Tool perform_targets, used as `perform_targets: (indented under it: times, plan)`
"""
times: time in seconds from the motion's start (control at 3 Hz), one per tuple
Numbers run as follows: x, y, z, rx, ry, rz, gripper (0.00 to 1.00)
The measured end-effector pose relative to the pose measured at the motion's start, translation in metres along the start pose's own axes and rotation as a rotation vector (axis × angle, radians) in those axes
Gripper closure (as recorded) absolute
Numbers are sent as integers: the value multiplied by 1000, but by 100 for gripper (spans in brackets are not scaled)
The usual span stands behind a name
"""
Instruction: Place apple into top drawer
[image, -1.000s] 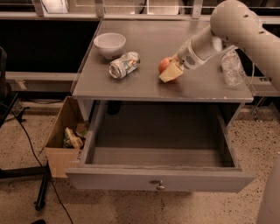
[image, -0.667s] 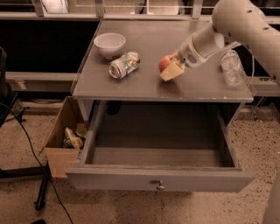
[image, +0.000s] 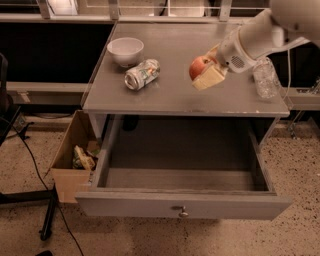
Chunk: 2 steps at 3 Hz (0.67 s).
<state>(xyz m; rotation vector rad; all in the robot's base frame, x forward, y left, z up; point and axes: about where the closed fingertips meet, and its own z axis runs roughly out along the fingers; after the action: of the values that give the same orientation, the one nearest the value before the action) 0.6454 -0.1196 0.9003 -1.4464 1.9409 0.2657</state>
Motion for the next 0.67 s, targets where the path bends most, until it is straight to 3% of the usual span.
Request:
perform_targets:
  times: [0.33,0.67]
  plan:
    - [7,19,-28,-7,-17,-36,100]
    - [21,49,-54,-24,-10,-27,100]
